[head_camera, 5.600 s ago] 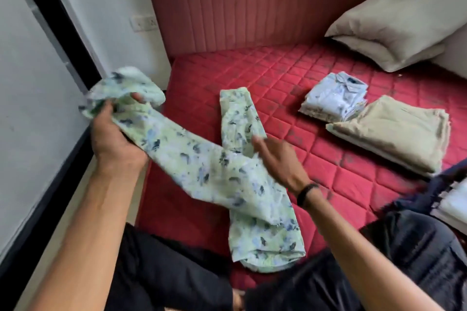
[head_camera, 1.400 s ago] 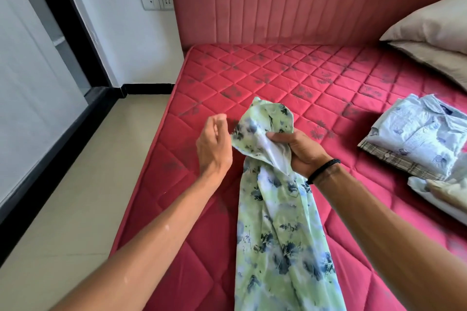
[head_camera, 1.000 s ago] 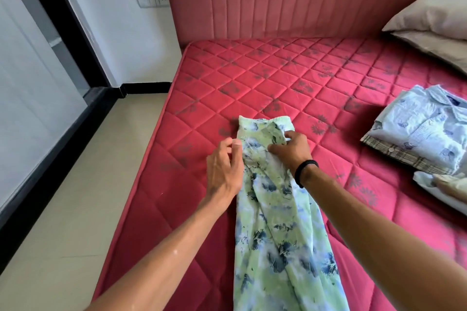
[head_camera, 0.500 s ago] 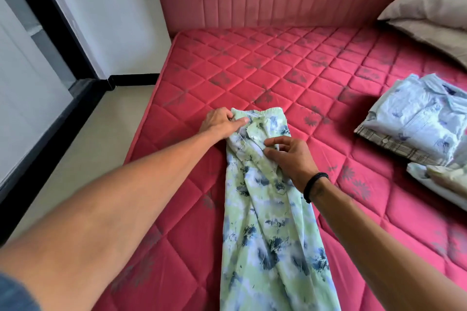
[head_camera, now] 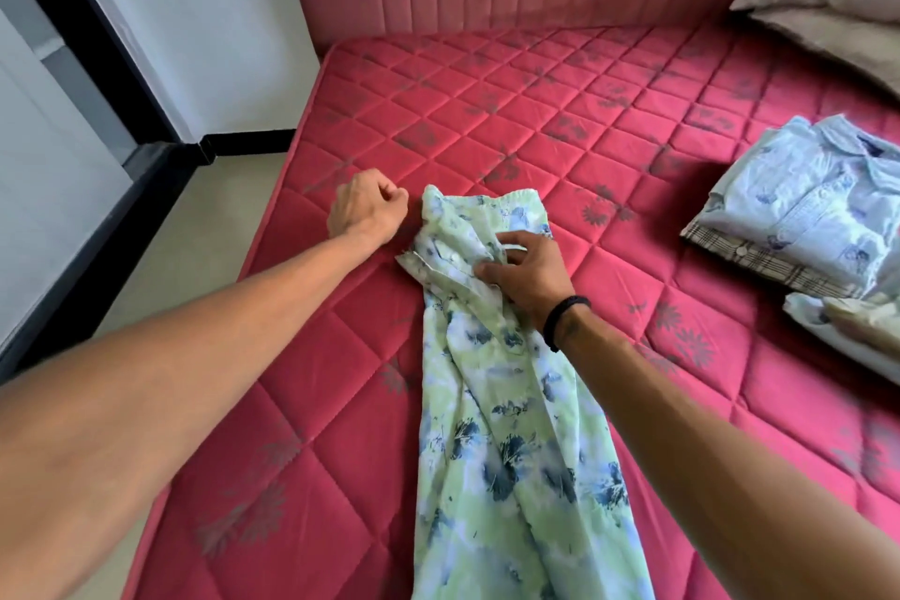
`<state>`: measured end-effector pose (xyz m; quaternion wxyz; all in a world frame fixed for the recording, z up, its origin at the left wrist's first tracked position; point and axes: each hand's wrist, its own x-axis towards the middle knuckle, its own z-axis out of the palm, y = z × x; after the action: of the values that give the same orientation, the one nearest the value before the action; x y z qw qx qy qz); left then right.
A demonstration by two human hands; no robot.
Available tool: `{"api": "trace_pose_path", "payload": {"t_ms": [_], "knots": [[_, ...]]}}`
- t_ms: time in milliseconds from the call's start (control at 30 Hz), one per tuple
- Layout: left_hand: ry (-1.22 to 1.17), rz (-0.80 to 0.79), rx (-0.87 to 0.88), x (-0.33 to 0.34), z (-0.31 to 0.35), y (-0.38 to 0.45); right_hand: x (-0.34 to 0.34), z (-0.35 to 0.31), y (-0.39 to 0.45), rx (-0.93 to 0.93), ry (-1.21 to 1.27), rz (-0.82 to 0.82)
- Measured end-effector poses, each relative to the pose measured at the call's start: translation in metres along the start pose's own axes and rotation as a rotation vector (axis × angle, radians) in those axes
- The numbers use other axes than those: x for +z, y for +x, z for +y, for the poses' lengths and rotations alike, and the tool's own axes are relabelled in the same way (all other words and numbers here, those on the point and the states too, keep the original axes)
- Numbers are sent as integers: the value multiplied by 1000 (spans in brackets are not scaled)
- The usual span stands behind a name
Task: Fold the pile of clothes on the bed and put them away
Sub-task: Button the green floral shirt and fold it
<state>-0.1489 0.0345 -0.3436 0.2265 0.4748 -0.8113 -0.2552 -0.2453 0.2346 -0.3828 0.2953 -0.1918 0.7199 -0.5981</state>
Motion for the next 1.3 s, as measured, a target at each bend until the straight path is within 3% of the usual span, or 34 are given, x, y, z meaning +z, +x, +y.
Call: {"api": "trace_pose_path", "payload": {"t_ms": [133, 233, 333, 400, 467, 533, 600, 633, 733, 800, 867, 933, 1067, 1200, 1300], "knots": [[-89, 164, 337, 3, -7, -43, 8, 8, -2, -24, -35, 352], [-93, 123, 608, 13, -7, -86, 10, 13, 0, -62, -179, 429], [56, -236, 597, 38, -9, -112, 3, 6, 7, -74, -315, 333], [177, -394, 544, 52, -13, -108, -5, -3, 13, -78, -446, 302], [199, -438, 565, 59, -18, -94, -13, -8, 21, -56, -682, 296], [136, -282, 572, 62, -21, -82, -23, -8, 31, 37, -776, 288], [-4, -60, 367, 59, -14, -74, -33, -13, 40, 132, -677, 257], [-93, -42, 169, 57, -7, -68, -38, -17, 44, 161, -592, 232], [-455, -285, -375, 49, 14, -35, -46, -37, 57, 267, -392, 94], [-651, -462, -471, 42, 23, -22, -47, -43, 65, 295, -258, 30], [-684, -475, -463, 33, 24, -26, -44, -52, 61, 254, -112, -13], [-739, -454, -367, 23, 20, -30, -45, -61, 45, 153, -23, -71], [-729, -489, -9, -23, 16, -67, -63, -70, -4, -151, -15, -161], [-533, -490, 350, -62, 3, -137, -79, -68, -84, -448, -224, -257], [-295, -368, 676, -62, -23, -184, -84, -47, -133, -554, -525, -288]]}}
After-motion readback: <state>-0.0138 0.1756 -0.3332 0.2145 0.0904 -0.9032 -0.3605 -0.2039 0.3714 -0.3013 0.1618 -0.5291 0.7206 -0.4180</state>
